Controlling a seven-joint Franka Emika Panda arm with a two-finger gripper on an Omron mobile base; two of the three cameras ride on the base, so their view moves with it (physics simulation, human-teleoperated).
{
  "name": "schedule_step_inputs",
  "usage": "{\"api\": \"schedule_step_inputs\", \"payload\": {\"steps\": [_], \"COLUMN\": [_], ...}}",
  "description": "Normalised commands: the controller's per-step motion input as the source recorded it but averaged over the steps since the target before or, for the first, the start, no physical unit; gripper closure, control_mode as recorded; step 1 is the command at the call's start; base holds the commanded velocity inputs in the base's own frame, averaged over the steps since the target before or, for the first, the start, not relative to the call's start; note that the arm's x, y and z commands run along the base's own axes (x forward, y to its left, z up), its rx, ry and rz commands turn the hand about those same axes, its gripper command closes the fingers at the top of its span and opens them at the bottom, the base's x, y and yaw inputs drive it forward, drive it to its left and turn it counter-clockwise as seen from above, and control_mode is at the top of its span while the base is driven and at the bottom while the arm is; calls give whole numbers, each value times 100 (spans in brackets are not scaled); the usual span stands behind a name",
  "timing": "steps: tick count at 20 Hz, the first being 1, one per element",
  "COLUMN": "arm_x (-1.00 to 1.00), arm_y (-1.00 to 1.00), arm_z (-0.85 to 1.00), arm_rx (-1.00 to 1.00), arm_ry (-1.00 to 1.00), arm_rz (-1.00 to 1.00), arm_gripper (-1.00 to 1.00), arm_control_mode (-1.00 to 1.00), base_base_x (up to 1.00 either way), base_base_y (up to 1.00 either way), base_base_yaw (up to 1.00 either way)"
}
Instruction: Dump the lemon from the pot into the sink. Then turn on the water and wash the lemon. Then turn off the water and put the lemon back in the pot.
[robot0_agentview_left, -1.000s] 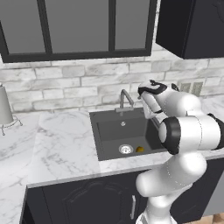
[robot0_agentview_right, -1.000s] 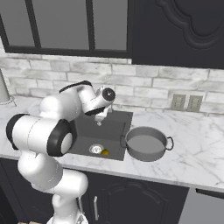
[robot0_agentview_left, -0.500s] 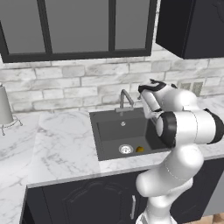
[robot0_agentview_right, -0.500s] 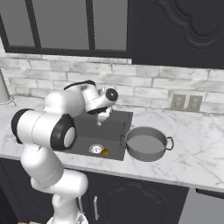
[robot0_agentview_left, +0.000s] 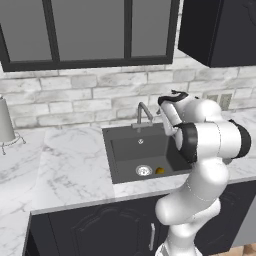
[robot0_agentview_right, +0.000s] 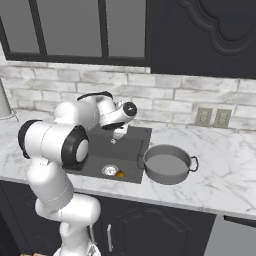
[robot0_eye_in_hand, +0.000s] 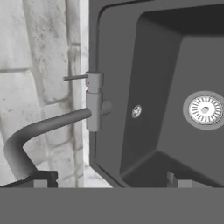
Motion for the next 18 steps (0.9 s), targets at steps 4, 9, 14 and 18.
{"api": "schedule_step_inputs", "payload": {"steps": [4,9,14,18], "arm_x": [24,23,25,23], "arm_y": [0,0,0,0], "arm_z": [-11,-17,-23,-21], "arm_rx": [0,0,0,0], "arm_ry": [0,0,0,0], "arm_rz": [0,0,0,0], "arm_gripper": [-100,-100,-100,-100], "arm_control_mode": [-100,-100,-100,-100], "base_base_x": [0,0,0,0], "base_base_y": [0,0,0,0], "base_base_yaw": [0,0,0,0]}}
